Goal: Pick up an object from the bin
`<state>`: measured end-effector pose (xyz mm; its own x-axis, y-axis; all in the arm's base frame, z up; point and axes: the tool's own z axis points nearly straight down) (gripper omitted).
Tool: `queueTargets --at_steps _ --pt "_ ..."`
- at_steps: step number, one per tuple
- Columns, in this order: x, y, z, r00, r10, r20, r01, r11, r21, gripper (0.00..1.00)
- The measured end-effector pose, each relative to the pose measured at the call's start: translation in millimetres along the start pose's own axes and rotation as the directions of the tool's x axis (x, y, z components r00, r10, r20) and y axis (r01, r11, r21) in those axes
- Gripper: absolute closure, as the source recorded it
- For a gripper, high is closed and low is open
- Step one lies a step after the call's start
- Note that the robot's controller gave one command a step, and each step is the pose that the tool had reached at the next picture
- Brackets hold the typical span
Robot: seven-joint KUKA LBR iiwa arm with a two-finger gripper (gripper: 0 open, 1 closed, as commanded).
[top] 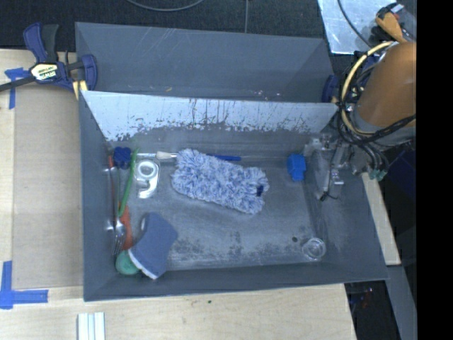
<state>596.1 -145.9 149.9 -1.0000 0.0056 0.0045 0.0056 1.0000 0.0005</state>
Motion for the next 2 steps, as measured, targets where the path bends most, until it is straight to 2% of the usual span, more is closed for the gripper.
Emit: queueTargets --at_steps 1,2 --pt "-2.1 1 -5 1.0 -0.005 0.008 0.005 1.0 0.002 0.0" --pt "-24.8 88 81 0.972 -0.233 0.006 0.233 0.972 0.0 0.0"
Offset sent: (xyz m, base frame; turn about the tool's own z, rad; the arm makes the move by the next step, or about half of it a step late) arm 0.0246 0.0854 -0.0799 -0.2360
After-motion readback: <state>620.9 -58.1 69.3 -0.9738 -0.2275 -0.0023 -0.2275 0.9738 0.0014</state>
